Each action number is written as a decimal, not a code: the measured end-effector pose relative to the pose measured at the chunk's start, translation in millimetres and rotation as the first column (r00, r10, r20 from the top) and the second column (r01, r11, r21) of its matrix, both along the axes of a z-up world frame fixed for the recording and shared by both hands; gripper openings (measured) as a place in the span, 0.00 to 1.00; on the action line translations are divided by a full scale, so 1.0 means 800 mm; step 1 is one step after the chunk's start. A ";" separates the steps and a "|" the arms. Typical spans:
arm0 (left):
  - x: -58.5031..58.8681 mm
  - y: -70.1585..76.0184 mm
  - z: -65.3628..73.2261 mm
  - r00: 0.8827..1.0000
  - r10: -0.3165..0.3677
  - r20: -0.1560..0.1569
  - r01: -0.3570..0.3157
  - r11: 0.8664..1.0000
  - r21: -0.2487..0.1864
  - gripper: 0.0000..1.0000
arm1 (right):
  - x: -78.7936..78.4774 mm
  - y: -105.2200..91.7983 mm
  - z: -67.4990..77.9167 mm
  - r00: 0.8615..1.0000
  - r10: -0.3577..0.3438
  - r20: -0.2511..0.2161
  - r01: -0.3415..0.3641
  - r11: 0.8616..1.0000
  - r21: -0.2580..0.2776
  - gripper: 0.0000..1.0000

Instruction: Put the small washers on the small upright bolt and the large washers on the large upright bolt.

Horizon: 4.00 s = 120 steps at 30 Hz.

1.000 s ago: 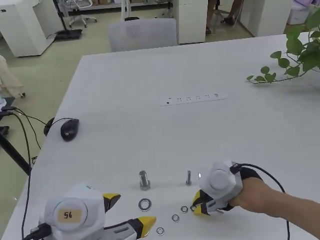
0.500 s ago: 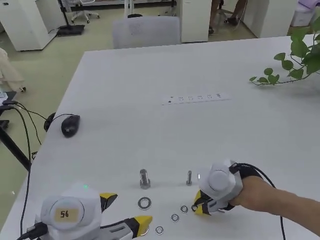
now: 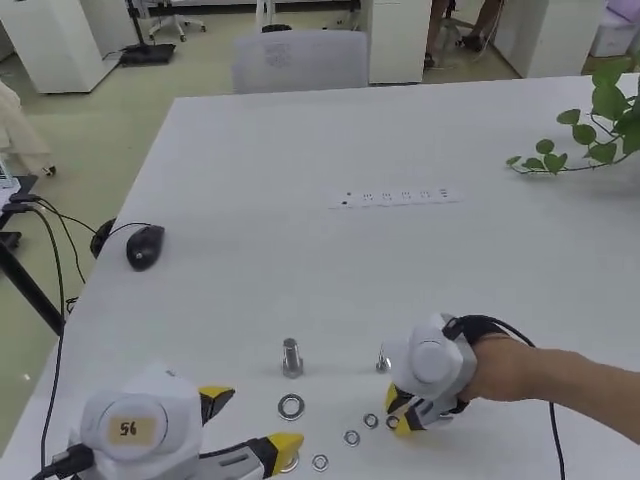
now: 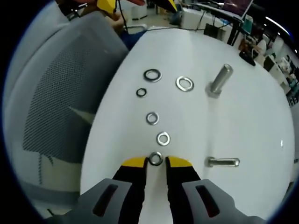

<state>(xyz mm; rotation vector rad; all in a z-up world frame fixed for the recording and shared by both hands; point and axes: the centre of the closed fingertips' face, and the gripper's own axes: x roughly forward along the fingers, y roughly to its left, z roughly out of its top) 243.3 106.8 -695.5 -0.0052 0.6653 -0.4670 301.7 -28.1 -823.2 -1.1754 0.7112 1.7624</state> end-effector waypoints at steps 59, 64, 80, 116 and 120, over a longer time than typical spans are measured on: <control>-0.001 0.027 0.004 0.998 0.054 0.019 -0.054 0.998 -0.015 0.58 | 0.099 0.025 0.081 0.943 -0.331 0.024 0.327 0.939 0.109 0.13; -0.003 0.030 0.004 0.998 0.062 0.019 -0.062 0.998 -0.015 0.58 | 0.099 0.025 0.076 0.946 -0.322 0.031 0.318 0.944 0.094 0.13; -0.004 0.030 0.003 0.998 0.059 0.015 -0.059 0.998 -0.010 0.58 | 0.100 0.023 0.062 0.951 -0.305 0.046 0.303 0.951 0.057 0.13; -0.002 0.035 0.005 0.998 0.058 0.012 -0.058 0.998 0.006 0.58 | 0.101 0.003 0.015 0.903 -0.430 0.014 0.429 0.903 0.034 0.21; -0.003 0.034 0.004 0.998 0.054 0.010 -0.054 0.998 0.007 0.58 | 0.105 -0.015 0.023 0.881 -0.472 0.030 0.470 0.881 0.057 0.25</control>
